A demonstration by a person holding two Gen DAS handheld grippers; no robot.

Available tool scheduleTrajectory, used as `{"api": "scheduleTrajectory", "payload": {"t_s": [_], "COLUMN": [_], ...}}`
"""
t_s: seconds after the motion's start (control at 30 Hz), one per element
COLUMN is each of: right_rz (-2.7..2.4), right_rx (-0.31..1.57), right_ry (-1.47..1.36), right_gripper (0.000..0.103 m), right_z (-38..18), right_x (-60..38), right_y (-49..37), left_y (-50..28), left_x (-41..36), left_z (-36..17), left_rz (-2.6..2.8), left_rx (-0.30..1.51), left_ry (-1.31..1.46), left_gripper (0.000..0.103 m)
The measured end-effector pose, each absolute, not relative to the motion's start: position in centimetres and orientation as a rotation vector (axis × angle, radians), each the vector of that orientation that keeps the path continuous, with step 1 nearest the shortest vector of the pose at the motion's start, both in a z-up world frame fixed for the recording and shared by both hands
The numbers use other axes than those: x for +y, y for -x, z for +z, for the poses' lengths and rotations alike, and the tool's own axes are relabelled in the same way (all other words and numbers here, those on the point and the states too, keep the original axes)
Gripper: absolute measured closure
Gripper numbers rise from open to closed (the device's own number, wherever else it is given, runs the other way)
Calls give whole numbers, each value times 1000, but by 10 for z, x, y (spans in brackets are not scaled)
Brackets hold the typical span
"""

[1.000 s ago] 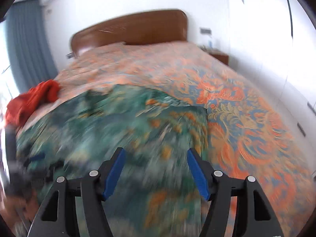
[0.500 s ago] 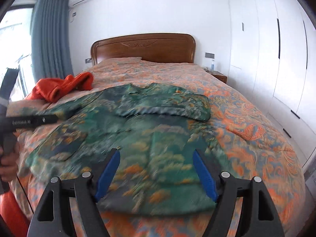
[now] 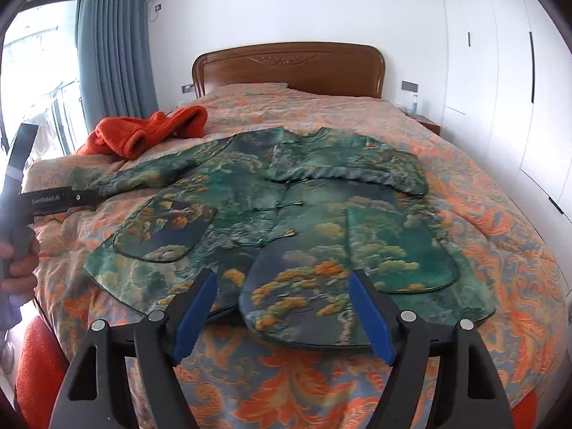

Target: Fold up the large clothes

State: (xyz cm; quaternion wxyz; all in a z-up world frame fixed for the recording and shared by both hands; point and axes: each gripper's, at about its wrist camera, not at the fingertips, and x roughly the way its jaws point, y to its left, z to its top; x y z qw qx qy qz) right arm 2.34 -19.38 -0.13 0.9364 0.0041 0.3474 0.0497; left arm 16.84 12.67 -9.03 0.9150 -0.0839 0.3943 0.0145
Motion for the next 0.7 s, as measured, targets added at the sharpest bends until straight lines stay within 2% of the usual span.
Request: {"api": "scheduleTrajectory", "payload": {"t_s": [0.3,0.53,0.7], "right_rz": [113,124,143], "right_rx": [748,754,779], "right_ry": [-34,-28,-47], "right_gripper": [25,25,26], "right_z": [-8,-11,-18], "right_x": [-179,-170,-167], "right_y": [-36,-45,-48], "left_y": [-176,-207,-264], "left_x": [158,235,281], "left_z": [-108,-129,-152], "left_rz": [68,119,185], "left_rx": [848,842,879], "left_ry": [249,579,709], "left_gripper": [3,3,4]}}
